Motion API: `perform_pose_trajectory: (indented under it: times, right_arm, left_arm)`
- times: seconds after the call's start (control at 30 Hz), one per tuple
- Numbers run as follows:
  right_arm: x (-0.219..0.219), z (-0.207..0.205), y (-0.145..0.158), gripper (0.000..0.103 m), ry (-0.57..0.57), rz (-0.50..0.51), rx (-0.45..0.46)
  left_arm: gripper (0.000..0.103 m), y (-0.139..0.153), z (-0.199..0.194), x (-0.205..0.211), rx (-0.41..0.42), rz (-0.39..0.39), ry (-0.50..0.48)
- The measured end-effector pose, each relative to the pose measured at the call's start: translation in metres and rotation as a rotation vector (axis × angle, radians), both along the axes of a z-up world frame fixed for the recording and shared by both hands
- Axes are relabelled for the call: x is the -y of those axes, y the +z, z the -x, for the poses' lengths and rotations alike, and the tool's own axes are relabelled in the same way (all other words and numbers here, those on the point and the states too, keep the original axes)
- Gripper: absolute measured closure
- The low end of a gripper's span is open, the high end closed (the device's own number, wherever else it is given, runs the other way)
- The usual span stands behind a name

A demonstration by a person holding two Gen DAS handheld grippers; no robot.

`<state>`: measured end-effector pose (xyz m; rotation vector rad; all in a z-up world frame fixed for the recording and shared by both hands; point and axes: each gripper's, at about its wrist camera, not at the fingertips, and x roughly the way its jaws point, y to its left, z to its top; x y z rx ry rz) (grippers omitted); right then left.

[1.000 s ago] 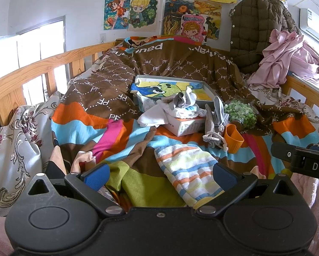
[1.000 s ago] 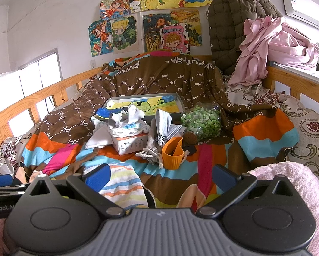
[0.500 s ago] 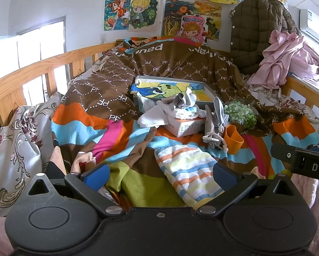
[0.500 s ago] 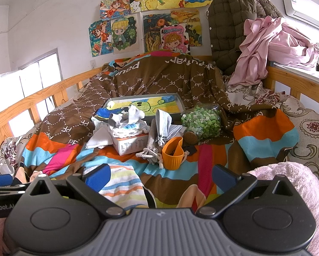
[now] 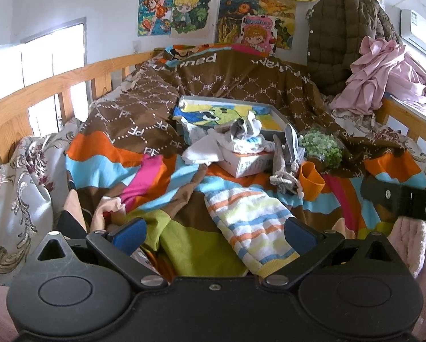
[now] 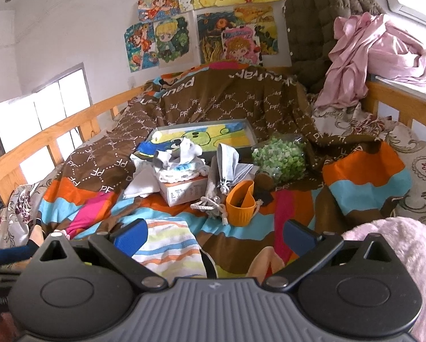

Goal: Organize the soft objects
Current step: 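Grasp the striped towel with the left gripper while the right grasps the orange strap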

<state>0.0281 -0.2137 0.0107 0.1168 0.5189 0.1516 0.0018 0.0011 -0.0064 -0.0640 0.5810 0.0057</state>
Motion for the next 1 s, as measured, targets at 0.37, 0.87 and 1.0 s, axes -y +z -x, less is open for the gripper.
perform_pose_trajectory:
  times: [0.37,0.87,1.0]
  right_arm:
    - [-0.009,-0.047,-0.005,0.0,0.104,0.062,-0.039]
    - [0.03,-0.158,-0.048,0.0,0.113,-0.114,-0.349]
    - [0.042,-0.183,-0.059,0.0,0.114,-0.156,-0.423]
  left_arm:
    - [0.001,-0.023,-0.019,0.007,-0.085,0.035,-0.085]
    - [0.001,-0.071,-0.11,0.005,-0.174,0.022,-0.095]
    - [0.001,-0.081,-0.125,0.002,-0.218,0.065,-0.111]
